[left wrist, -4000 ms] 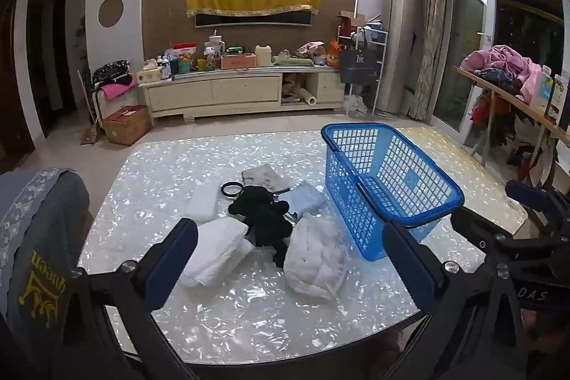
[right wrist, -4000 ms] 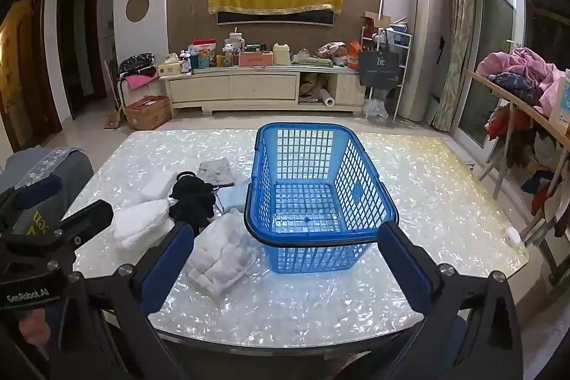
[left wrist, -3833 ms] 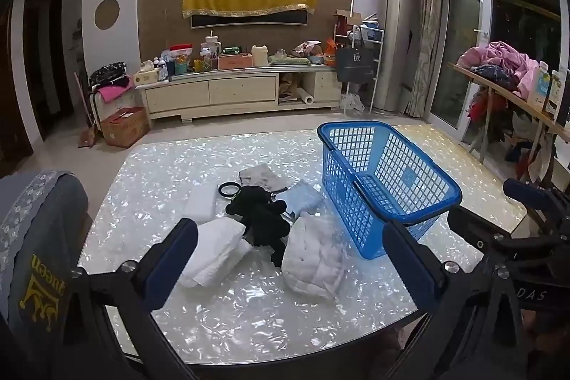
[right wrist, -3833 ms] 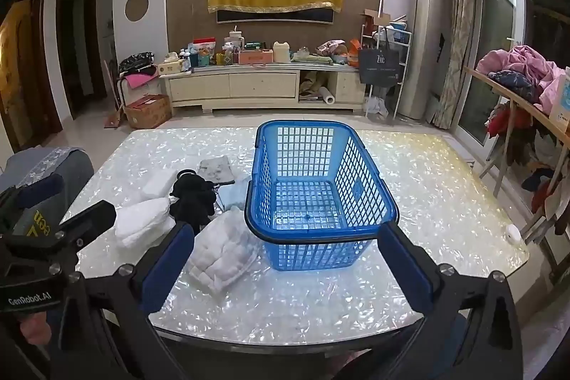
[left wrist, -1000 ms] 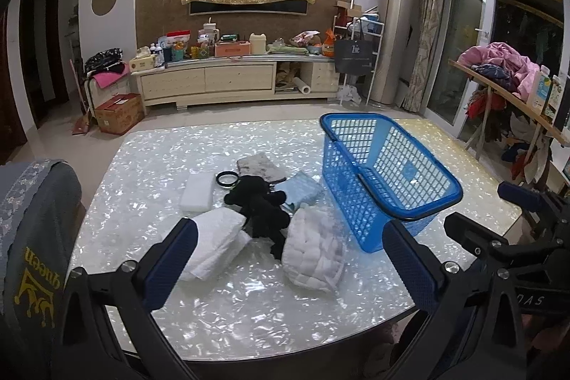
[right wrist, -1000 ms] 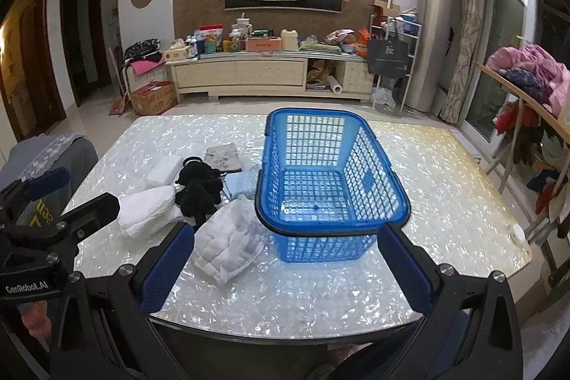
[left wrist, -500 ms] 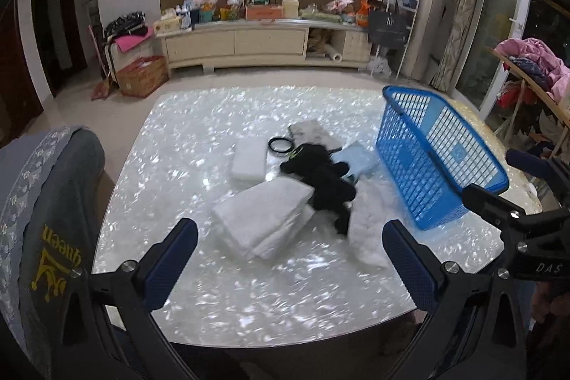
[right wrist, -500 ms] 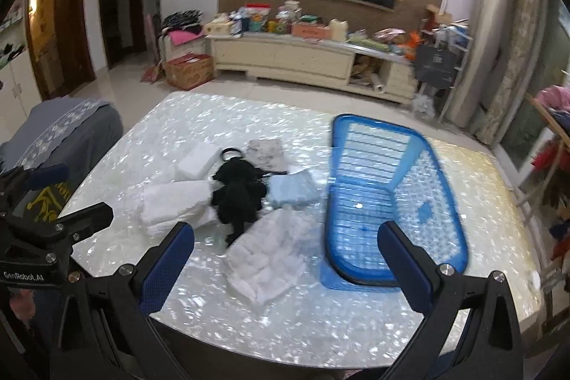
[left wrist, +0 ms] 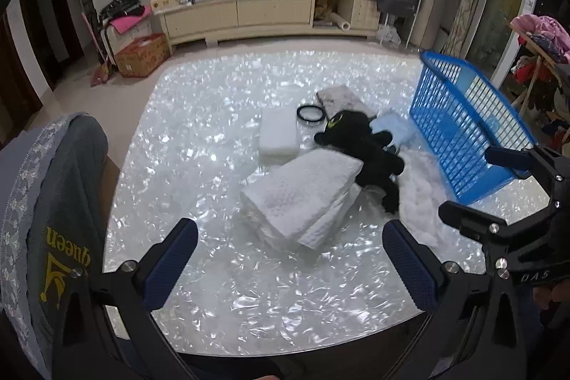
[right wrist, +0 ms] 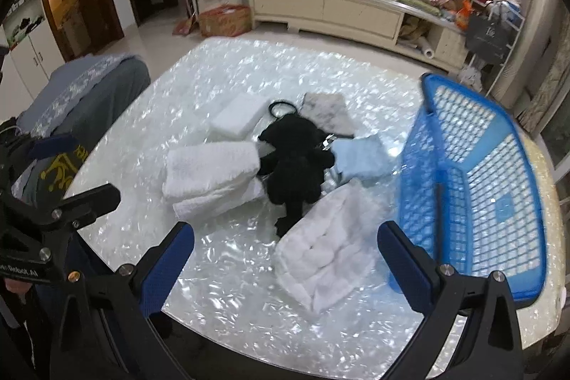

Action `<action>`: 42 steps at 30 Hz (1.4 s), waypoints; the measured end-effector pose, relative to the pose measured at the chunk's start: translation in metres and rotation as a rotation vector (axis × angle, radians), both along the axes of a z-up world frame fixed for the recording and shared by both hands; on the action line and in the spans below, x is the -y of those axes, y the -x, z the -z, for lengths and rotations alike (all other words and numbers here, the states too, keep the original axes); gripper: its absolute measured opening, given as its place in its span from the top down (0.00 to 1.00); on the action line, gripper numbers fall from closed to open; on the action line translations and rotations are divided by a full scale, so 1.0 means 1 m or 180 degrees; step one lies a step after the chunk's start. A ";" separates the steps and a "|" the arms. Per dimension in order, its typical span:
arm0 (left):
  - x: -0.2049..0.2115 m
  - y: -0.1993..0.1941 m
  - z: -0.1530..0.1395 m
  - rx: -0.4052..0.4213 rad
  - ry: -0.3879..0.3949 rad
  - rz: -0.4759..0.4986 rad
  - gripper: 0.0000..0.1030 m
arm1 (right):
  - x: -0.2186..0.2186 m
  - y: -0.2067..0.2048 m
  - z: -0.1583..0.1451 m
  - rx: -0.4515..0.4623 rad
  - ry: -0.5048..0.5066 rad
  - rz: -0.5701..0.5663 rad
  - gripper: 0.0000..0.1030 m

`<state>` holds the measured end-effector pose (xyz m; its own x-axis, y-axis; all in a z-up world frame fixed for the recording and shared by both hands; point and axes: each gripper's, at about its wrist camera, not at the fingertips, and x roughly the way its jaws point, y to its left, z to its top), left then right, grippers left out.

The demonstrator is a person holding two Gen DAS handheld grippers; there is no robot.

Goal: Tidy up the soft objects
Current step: 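Reach the right gripper to the white quilted cloth and grasp it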

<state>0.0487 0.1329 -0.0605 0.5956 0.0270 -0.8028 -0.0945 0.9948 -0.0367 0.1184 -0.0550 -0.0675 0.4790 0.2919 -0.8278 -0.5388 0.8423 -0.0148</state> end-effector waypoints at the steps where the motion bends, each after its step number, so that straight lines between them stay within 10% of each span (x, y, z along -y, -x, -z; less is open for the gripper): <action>1: -0.002 -0.002 0.004 -0.0027 0.0004 0.0006 0.00 | -0.002 -0.003 0.006 -0.0063 0.0006 -0.0023 0.00; 27: -0.044 -0.103 0.087 -0.0596 -0.0210 0.0920 0.00 | 0.010 -0.049 0.102 -0.0838 0.0303 0.0519 0.21; 40: -0.042 -0.133 0.121 -0.0814 -0.0201 0.1311 0.01 | 0.024 -0.035 0.119 -0.0638 0.0525 0.0530 0.60; 42: -0.042 -0.134 0.124 -0.0856 -0.0131 0.1289 0.15 | 0.025 -0.032 0.117 -0.0625 0.0521 0.0558 0.69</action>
<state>0.1830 0.1750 -0.1848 0.3364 -0.1290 -0.9328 0.2998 0.9537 -0.0238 0.1499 -0.0805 -0.1849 0.3365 0.0742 -0.9388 -0.3916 0.9176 -0.0679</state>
